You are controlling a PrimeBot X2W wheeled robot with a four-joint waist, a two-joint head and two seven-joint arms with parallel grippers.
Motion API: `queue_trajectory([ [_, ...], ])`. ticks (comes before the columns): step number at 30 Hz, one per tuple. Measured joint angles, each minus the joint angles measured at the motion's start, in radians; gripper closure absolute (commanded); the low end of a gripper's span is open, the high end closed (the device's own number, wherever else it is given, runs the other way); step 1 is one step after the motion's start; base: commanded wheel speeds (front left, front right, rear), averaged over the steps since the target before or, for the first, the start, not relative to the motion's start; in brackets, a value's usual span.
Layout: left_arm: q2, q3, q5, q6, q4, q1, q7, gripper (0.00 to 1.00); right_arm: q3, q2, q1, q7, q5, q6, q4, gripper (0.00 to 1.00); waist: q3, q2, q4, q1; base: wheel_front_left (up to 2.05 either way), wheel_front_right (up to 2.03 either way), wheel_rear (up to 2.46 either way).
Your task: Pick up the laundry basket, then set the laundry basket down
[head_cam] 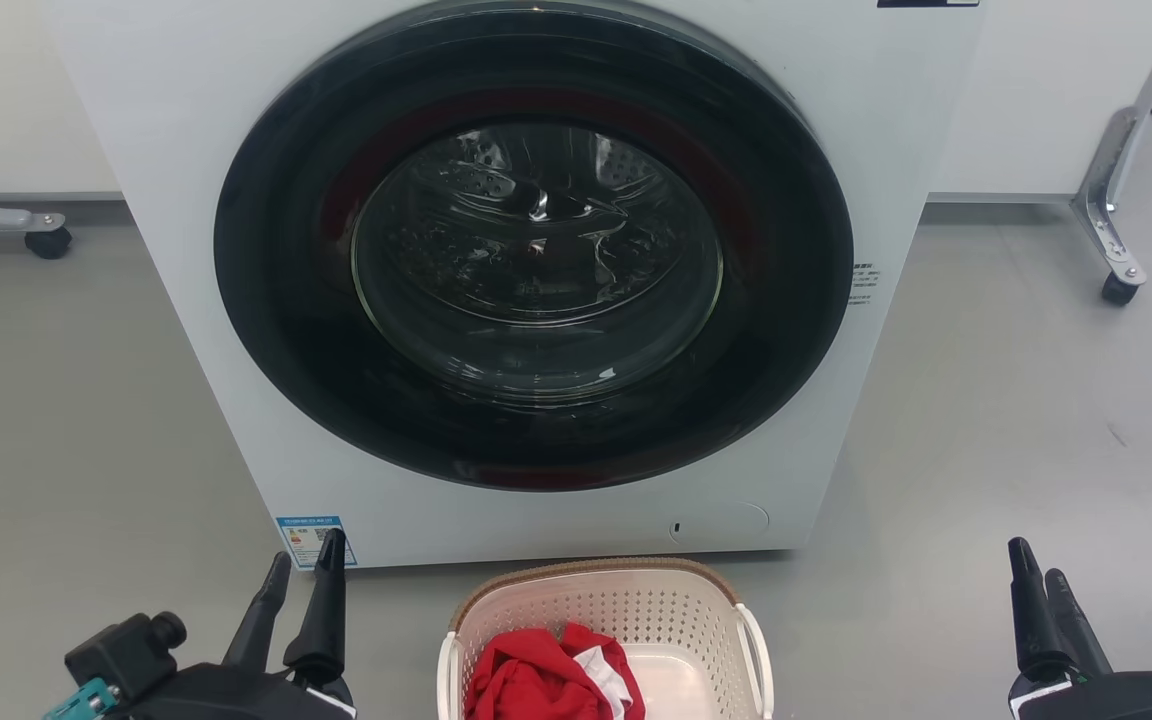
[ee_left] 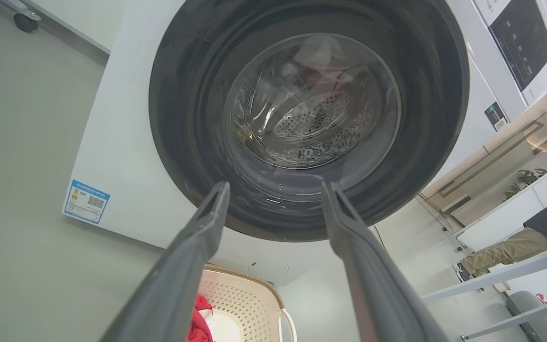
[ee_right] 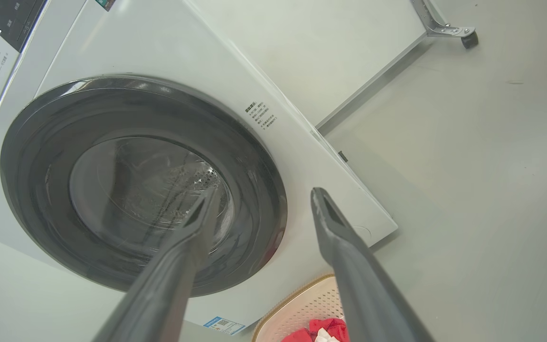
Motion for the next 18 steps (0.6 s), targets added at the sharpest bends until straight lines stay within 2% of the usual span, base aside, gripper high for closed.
queue_trajectory([
  [3, 0.001, -0.006, 0.016, 0.007, -0.002, 0.0, -0.001, 0.0, 0.007, -0.005, 0.0, -0.006, -0.019, -0.005, -0.002, 0.0, 0.0, 0.0, 0.0, 0.0, 0.0, 0.0, 0.0],
  [18, 0.017, -0.07, 0.217, 0.048, -0.01, -0.001, -0.053, 0.0, 0.104, -0.055, -0.001, -0.06, -0.272, -0.053, -0.006, 0.0, -0.003, 0.0, 0.004, 0.0, 0.0, 0.0, 0.0],
])
